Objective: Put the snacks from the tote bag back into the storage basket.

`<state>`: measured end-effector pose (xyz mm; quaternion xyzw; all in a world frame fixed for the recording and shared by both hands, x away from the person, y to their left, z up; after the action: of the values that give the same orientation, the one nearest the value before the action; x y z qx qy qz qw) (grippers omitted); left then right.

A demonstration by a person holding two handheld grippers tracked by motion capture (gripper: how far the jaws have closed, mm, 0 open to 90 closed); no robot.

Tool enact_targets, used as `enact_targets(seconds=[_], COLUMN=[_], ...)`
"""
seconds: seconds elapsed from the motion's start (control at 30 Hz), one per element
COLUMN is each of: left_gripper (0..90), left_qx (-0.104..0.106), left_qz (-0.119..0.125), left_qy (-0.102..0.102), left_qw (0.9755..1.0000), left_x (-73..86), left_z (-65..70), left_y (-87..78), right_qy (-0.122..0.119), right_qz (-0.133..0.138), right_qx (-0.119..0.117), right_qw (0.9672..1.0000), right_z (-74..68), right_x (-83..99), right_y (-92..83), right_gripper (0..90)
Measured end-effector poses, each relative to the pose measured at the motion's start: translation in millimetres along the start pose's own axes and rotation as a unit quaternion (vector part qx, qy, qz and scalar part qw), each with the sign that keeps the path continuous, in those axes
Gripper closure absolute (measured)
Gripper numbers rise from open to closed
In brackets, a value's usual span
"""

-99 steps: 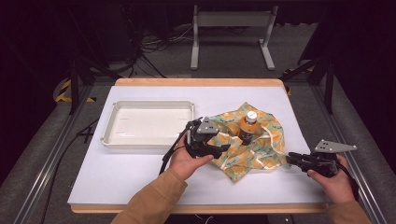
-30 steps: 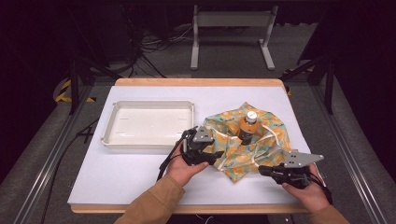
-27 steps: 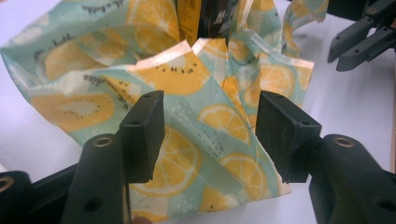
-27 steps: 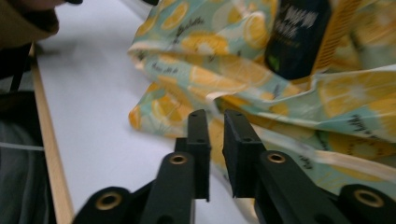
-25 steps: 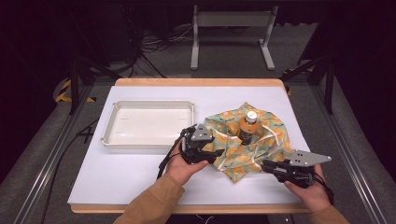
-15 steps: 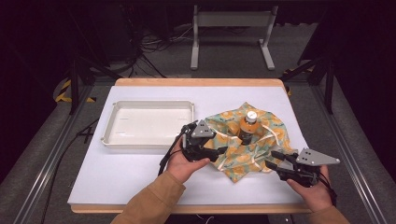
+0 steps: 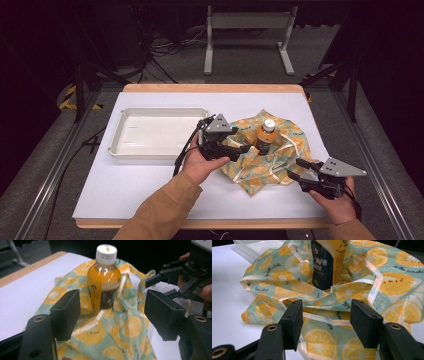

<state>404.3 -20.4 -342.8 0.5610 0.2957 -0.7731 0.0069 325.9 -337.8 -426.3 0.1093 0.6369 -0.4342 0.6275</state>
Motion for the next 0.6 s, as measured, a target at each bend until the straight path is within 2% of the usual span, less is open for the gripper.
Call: enact_targets(seconds=[0.27,0.37,0.6], left_gripper=[25.5,24.8,22.5], left_qx=[0.017,0.017,0.034], left_qz=[0.026,0.031,0.047], left_qy=[-0.007,-0.006,-0.015], left_qw=[0.9995,0.9994,0.9982], left_x=[-14.6,-16.6,-23.9], left_z=[-2.0,-2.2,-3.9], left_y=[9.6,12.5,26.5], right_qy=[0.003,0.004,0.009], right_qz=[0.002,0.003,0.012], right_qx=[-0.001,0.001,0.011], right_qw=[1.0,1.0,0.9998], right_z=[1.5,2.6,4.5], right_x=[2.3,2.8,4.3], right_y=[0.6,-0.1,-2.8], right_gripper=[43.8,43.2,43.0])
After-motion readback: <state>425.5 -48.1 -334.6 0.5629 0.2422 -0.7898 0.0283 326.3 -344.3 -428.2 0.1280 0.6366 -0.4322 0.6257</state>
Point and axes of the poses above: each handheld gripper's, and its own axes: y roughly forward along the jaws, x roughly out of its underside, z roughly to its right, the point moved 2 cm from there along y, roughly forward along the jaws, and after that the axes turned 8 degrees about -y, right-handed, at the moved point
